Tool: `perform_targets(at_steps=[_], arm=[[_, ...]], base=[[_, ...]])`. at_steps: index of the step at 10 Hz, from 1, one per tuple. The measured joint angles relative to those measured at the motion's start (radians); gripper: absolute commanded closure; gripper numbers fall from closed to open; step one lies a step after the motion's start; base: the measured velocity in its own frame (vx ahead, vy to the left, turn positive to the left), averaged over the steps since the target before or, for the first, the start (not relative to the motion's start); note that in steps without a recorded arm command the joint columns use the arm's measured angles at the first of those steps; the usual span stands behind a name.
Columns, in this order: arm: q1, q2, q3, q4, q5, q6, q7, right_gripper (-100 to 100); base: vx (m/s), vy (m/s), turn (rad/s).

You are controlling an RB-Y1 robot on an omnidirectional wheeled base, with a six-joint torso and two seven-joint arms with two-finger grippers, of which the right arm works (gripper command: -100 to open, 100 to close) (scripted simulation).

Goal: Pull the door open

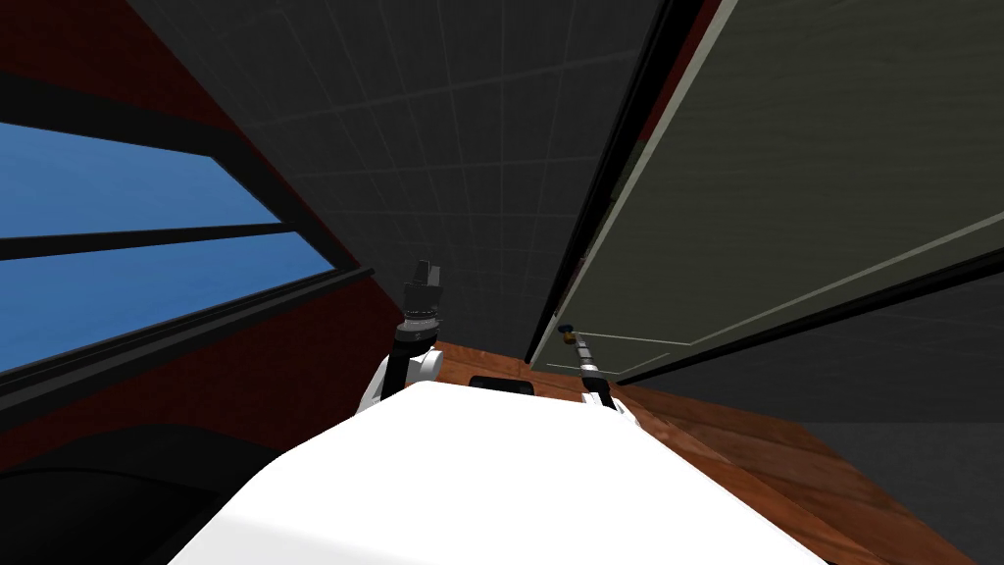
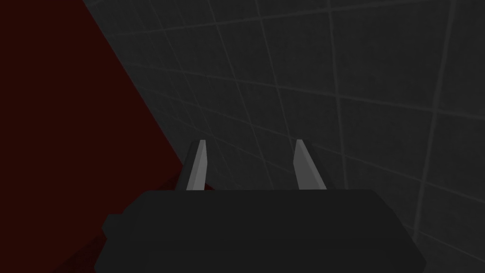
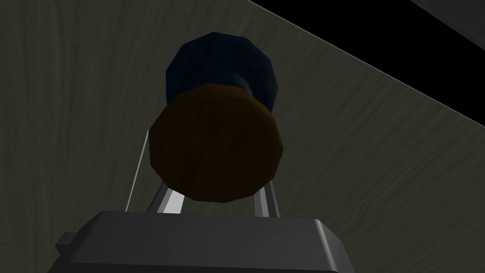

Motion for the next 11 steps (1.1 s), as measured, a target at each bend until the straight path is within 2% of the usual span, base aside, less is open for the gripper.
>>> perform_targets(at_steps=[2, 3, 4, 5, 7, 8, 9, 10, 11], arm=[[0.026, 0.006, 0.003, -0.05, -0.016, 0.027, -0.037, 100], [0.007, 0.007, 0.004, -0.017, -0.017, 0.016, -0.043, 100], [0.009, 0.006, 0.005, -0.019, -0.027, 0.017, -0.062, 100], [0.02, 0.006, 0.007, -0.042, -0.032, 0.029, -0.079, 100], [0.012, 0.002, 0.012, -0.03, -0.048, 0.031, -0.124, 100], [0.022, 0.001, 0.013, -0.05, -0.059, 0.042, -0.15, 100], [-0.013, 0.003, 0.017, 0.025, -0.064, 0.004, -0.172, 100], [-0.018, 0.005, 0.019, 0.04, -0.065, -0.009, -0.178, 100], [0.002, 0.005, 0.018, -0.004, -0.066, 0.02, -0.175, 100]], base=[[-0.026, -0.018, 0.025], [-0.034, -0.009, 0.081], [-0.039, -0.024, 0.041], [-0.054, -0.025, 0.075], [-0.055, -0.021, 0.078], [-0.037, -0.026, 0.038], [-0.013, -0.018, 0.0], [-0.005, 0.009, 0.005], [-0.028, -0.005, 0.058]])
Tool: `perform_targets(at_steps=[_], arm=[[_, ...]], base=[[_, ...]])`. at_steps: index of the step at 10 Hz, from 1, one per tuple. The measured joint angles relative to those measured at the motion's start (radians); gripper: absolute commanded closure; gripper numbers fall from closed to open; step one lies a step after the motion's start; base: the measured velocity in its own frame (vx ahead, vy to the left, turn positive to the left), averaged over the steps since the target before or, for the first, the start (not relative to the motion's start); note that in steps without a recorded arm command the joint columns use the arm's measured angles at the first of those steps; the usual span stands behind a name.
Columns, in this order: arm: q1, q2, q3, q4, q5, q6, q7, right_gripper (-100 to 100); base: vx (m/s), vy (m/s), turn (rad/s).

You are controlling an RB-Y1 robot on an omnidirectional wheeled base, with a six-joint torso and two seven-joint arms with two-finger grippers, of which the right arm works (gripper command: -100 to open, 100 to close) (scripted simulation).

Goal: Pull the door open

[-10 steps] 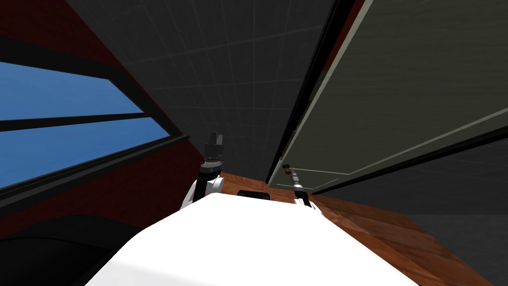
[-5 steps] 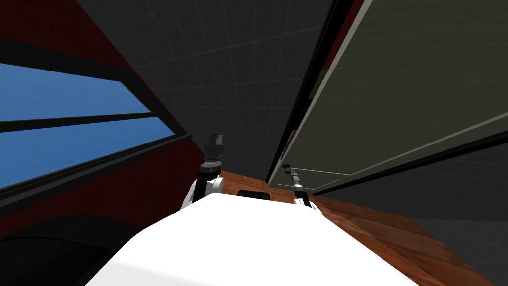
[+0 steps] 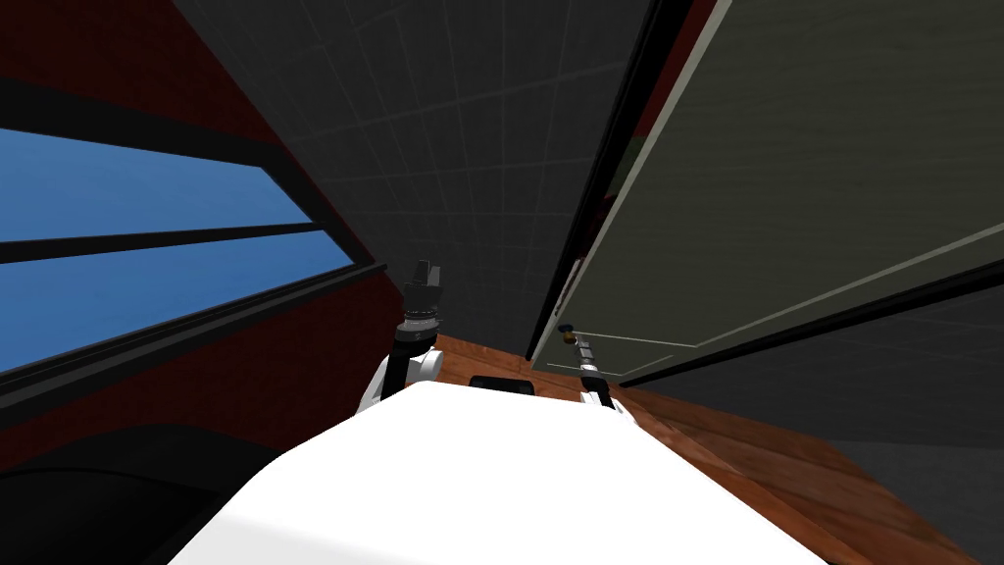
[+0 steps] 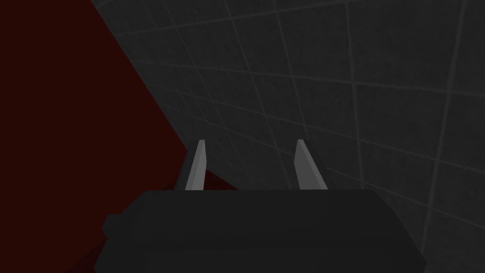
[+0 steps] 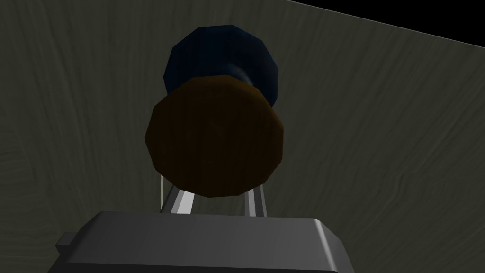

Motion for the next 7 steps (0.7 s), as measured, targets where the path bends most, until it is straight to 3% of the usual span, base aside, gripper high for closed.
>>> perform_targets(at_steps=[2, 3, 4, 5, 7], arm=[[0.0, 0.0, 0.003, -0.007, -0.024, 0.012, -0.045, 100], [-0.019, 0.0, 0.007, 0.024, -0.03, 0.0, -0.07, 100], [-0.002, 0.0, 0.009, -0.005, -0.032, 0.01, -0.082, 100], [-0.008, 0.0, 0.012, 0.005, -0.041, 0.012, -0.105, 100], [-0.019, 0.004, 0.016, 0.02, -0.062, 0.009, -0.154, 100]], base=[[-0.075, -0.043, 0.094], [-0.027, -0.012, 0.014], [-0.042, -0.016, 0.053], [-0.08, -0.033, 0.166], [-0.04, -0.015, 0.007]])
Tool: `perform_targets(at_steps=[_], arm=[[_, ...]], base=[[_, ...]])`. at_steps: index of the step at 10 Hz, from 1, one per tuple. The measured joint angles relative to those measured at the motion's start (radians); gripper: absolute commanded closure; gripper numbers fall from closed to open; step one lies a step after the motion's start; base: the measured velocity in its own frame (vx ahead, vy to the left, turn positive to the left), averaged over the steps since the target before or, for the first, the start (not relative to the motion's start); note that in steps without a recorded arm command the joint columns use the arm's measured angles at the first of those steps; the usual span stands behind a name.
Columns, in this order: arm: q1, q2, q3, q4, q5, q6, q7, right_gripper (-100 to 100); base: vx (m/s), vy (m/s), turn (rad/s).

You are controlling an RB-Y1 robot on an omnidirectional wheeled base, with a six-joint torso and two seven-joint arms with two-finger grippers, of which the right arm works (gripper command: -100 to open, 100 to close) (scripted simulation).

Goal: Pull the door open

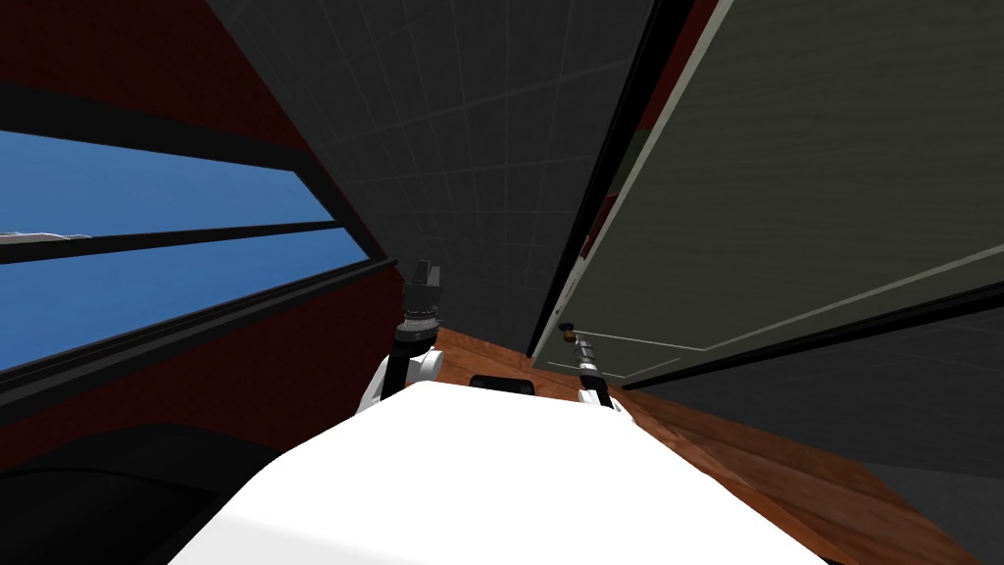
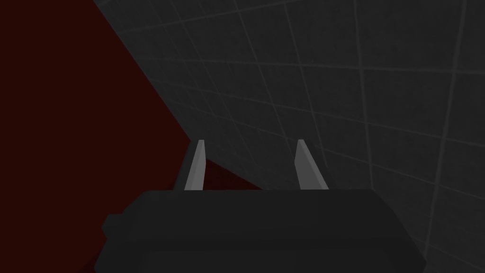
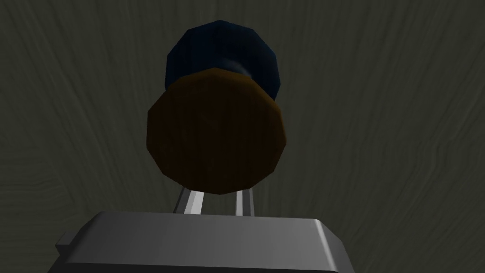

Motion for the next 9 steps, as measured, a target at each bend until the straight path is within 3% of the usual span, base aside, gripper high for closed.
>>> perform_targets(at_steps=[4, 5, 6, 7, 9], arm=[[0.013, -0.001, 0.004, -0.011, -0.012, 0.005, -0.034, 100], [-0.003, 0.0, 0.007, 0.012, -0.025, -0.001, -0.064, 100], [0.007, 0.001, 0.009, -0.007, -0.033, 0.006, -0.085, 100], [-0.01, 0.001, 0.013, 0.022, -0.043, -0.003, -0.116, 100], [0.003, 0.007, 0.015, -0.009, -0.051, 0.017, -0.135, 100]], base=[[-0.028, -0.014, 0.051], [-0.065, -0.031, 0.083], [-0.069, -0.029, 0.11], [-0.049, -0.027, 0.046], [-0.02, -0.005, 0.008]])
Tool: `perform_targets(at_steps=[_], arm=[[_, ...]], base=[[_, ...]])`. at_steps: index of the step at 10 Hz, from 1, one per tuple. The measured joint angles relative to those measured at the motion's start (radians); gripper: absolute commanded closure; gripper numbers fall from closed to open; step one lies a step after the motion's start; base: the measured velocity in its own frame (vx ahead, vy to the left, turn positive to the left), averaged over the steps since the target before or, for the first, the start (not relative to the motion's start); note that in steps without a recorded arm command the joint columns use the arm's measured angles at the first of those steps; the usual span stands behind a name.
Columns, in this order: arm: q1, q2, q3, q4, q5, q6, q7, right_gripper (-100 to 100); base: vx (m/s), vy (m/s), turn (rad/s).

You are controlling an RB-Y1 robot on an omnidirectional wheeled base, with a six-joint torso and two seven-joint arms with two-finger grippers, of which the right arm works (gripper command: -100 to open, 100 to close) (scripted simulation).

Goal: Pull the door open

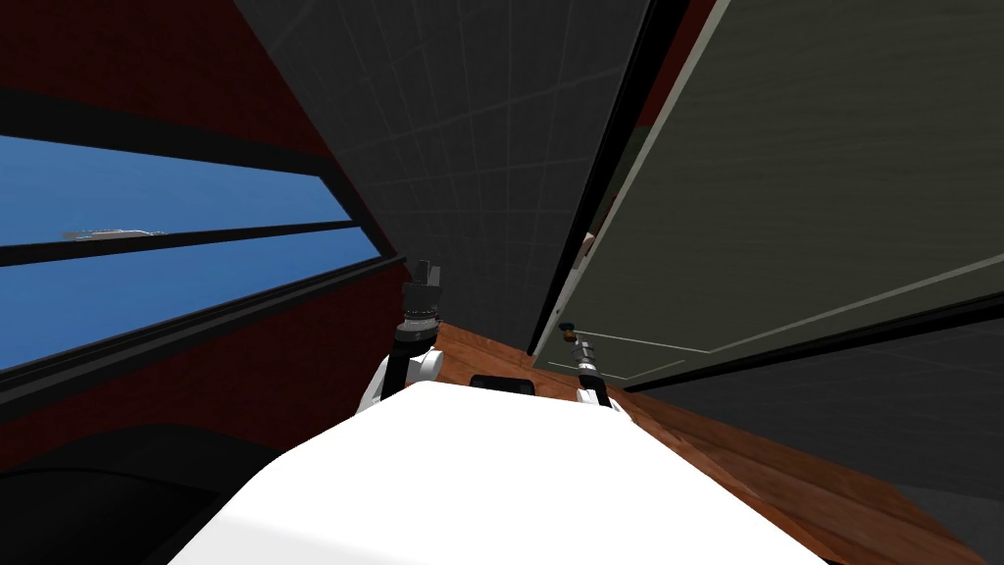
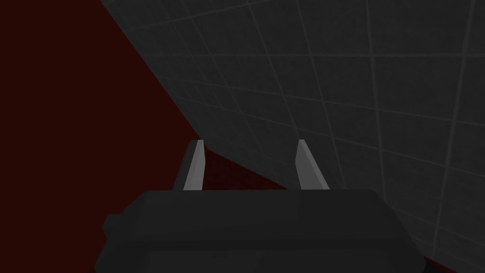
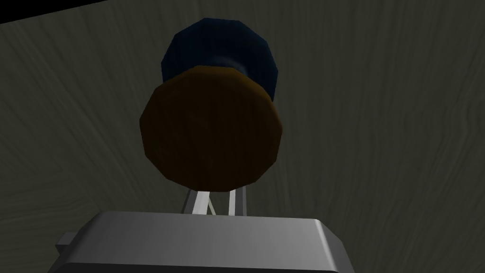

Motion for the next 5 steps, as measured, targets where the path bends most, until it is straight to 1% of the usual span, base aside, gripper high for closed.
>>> perform_targets(at_steps=[1, 2, 3, 4, 5], arm=[[0.002, -0.001, 0.002, -0.003, -0.009, 0.004, -0.02, 100], [0.0, -0.005, 0.006, 0.001, -0.023, 0.008, -0.052, -100], [-0.003, -0.01, 0.007, 0.002, -0.036, 0.01, -0.078, -100], [-0.006, -0.018, 0.005, -0.002, -0.047, 0.011, -0.101, -100], [-0.017, -0.012, 0.015, 0.024, -0.053, -0.001, -0.126, -100]], base=[[-0.088, -0.028, 0.166], [-0.077, -0.048, 0.023], [-0.056, -0.034, -0.038], [-0.067, 0.003, 0.037], [-0.052, 0.033, 0.04]])
